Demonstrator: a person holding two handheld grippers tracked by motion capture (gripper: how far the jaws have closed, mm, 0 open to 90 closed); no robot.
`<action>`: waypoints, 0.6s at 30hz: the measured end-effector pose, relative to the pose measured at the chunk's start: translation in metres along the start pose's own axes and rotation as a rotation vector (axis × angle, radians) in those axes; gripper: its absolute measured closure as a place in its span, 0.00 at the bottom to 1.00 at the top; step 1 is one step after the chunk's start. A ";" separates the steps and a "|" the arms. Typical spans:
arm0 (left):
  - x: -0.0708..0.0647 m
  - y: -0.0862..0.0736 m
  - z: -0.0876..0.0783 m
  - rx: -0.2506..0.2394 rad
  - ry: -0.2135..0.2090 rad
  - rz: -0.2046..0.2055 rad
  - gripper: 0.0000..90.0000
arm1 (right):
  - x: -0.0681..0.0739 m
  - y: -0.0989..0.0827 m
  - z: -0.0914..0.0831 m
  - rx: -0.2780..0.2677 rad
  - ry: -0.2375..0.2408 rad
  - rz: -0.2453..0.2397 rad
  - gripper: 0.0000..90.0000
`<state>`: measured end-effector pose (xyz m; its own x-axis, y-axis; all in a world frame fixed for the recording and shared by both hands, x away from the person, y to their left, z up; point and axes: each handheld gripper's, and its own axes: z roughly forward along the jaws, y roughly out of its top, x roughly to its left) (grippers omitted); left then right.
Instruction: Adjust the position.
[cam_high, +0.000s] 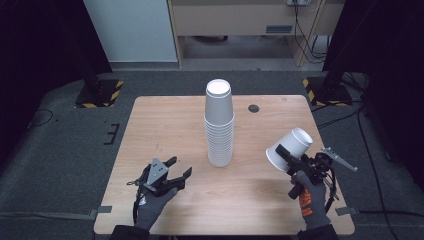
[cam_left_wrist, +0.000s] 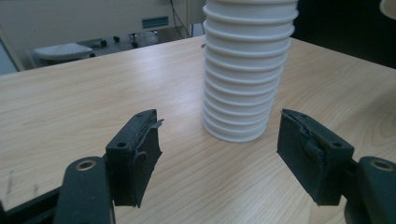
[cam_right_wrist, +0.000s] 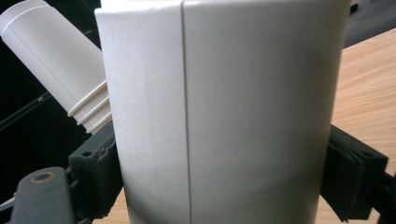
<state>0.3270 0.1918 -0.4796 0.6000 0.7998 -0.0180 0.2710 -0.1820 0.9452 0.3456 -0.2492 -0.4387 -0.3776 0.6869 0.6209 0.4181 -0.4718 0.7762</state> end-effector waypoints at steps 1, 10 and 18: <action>-0.003 0.001 0.002 -0.004 -0.005 0.004 0.32 | 0.000 0.000 0.000 0.001 -0.004 0.004 0.17; -0.025 0.011 0.014 -0.028 -0.054 0.047 0.34 | -0.001 -0.003 0.000 -0.004 0.003 0.050 0.17; -0.045 0.019 0.032 -0.046 -0.100 0.075 0.35 | -0.003 -0.001 -0.002 -0.013 0.011 0.076 0.17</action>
<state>0.3288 0.1341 -0.4713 0.6896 0.7238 0.0228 0.1895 -0.2108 0.9590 0.3443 -0.2518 -0.4415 -0.3543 0.6424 0.6795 0.4349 -0.5300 0.7279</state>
